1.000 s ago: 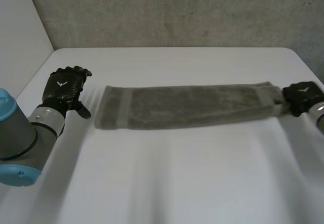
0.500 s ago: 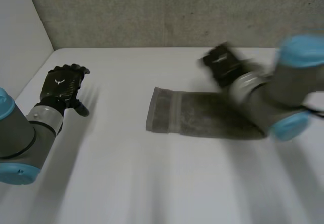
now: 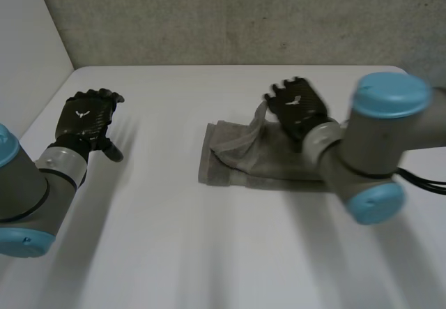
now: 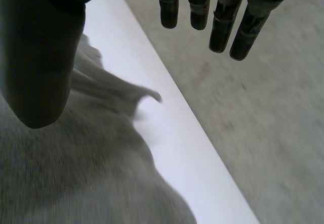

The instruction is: Fold the towel.

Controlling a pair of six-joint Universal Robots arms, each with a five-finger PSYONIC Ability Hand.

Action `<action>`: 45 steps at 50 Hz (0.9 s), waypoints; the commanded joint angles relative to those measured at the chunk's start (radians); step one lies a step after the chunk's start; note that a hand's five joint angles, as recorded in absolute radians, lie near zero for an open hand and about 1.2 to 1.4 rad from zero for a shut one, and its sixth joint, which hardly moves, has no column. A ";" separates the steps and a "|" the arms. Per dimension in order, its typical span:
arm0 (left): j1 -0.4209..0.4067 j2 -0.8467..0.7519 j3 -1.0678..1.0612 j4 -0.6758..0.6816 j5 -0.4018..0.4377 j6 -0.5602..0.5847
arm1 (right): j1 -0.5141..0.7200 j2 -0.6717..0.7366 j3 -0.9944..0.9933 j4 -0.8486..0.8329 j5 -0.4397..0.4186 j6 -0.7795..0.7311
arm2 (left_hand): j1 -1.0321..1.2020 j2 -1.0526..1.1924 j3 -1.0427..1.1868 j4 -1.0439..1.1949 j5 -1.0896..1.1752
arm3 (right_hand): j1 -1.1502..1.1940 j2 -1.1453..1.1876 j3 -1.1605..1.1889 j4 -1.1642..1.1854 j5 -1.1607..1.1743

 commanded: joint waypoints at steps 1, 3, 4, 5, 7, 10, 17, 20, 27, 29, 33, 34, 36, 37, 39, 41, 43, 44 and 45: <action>-0.030 0.022 0.000 -0.001 0.001 0.002 | -0.164 -0.105 0.192 -0.002 -0.103 0.114 | -0.069 -0.065 -0.072 -0.077 -0.051 | -0.054 -0.062 -0.074 -0.084 -0.061; -0.049 0.030 0.002 -0.001 0.001 0.002 | -0.202 -0.106 0.221 -0.002 -0.144 0.116 | -0.069 -0.065 -0.072 -0.077 -0.051 | -0.054 -0.062 -0.074 -0.084 -0.061; -0.062 0.034 0.002 -0.001 0.001 0.000 | -0.203 -0.106 0.222 -0.002 -0.145 0.116 | -0.069 -0.065 -0.072 -0.077 -0.051 | -0.054 -0.062 -0.074 -0.084 -0.061; -0.073 0.036 0.002 0.001 0.000 0.000 | -0.239 -0.108 0.245 -0.002 -0.187 0.117 | -0.069 -0.065 -0.072 -0.077 -0.051 | -0.054 -0.062 -0.074 -0.084 -0.061; -0.081 0.036 0.000 0.001 0.000 0.000 | -0.270 -0.106 0.263 0.001 -0.229 0.120 | -0.069 -0.065 -0.072 -0.077 -0.051 | -0.032 -0.040 -0.052 -0.062 -0.039; -0.099 0.036 0.000 -0.001 0.000 0.002 | -0.310 -0.092 0.288 0.003 -0.292 0.136 | -0.069 -0.065 -0.072 -0.077 -0.051 | 0.012 0.004 -0.008 -0.018 0.005; -0.157 0.034 0.023 -0.001 0.007 0.003 | -0.333 -0.011 0.306 -0.011 -0.330 0.200 | -0.063 -0.059 -0.066 -0.071 -0.045 | 0.109 0.101 0.089 0.079 0.102; -0.202 0.021 0.072 -0.004 0.030 0.000 | -0.336 0.001 0.311 -0.020 -0.329 0.197 | -0.060 -0.056 -0.063 -0.068 -0.042 | 0.115 0.107 0.095 0.085 0.108; -0.313 -0.105 0.227 -0.019 0.086 -0.038 | -0.342 0.007 0.320 -0.049 -0.323 0.197 | -0.045 -0.041 -0.049 -0.053 -0.028 | 0.112 0.104 0.092 0.082 0.105; -0.355 -0.182 0.328 -0.048 0.086 -0.076 | -0.342 0.006 0.323 -0.049 -0.323 0.197 | -0.037 -0.032 -0.040 -0.045 -0.019 | 0.112 0.104 0.092 0.082 0.105; -0.375 -0.266 0.445 -0.102 0.086 -0.121 | -0.344 0.004 0.340 -0.051 -0.321 0.191 | -0.031 -0.026 -0.034 -0.039 -0.013 | 0.100 0.092 0.080 0.070 0.093; -0.381 -0.310 0.504 -0.134 0.084 -0.142 | -0.344 0.004 0.340 -0.051 -0.321 0.191 | -0.028 -0.023 -0.031 -0.036 -0.010 | 0.100 0.092 0.080 0.070 0.093; -0.388 -0.353 0.563 -0.164 0.083 -0.164 | -0.344 0.003 0.349 -0.051 -0.321 0.189 | -0.031 -0.026 -0.034 -0.039 -0.013 | 0.094 0.086 0.074 0.064 0.087; -0.394 -0.395 0.615 -0.194 0.080 -0.179 | -0.344 0.003 0.349 -0.051 -0.321 0.189 | -0.031 -0.026 -0.034 -0.039 -0.013 | 0.094 0.086 0.074 0.064 0.087; -0.394 -0.436 0.666 -0.220 0.078 -0.190 | -0.344 0.001 0.351 -0.051 -0.321 0.189 | -0.034 -0.029 -0.037 -0.042 -0.016 | 0.094 0.086 0.074 0.064 0.087; -0.394 -0.472 0.714 -0.240 0.080 -0.195 | -0.342 -0.002 0.352 -0.051 -0.320 0.189 | -0.034 -0.029 -0.037 -0.042 -0.016 | 0.094 0.086 0.074 0.064 0.087; -0.394 -0.506 0.758 -0.254 0.080 -0.196 | -0.342 -0.002 0.352 -0.051 -0.320 0.189 | -0.034 -0.029 -0.037 -0.042 -0.016 | 0.094 0.086 0.074 0.064 0.087; -0.394 -0.536 0.799 -0.264 0.080 -0.198 | -0.341 -0.002 0.352 -0.051 -0.320 0.189 | -0.034 -0.029 -0.037 -0.042 -0.016 | 0.094 0.086 0.074 0.064 0.087; -0.394 -0.568 0.839 -0.274 0.081 -0.198 | -0.341 -0.002 0.352 -0.051 -0.320 0.189 | -0.031 -0.026 -0.034 -0.039 -0.013 | 0.094 0.086 0.074 0.064 0.087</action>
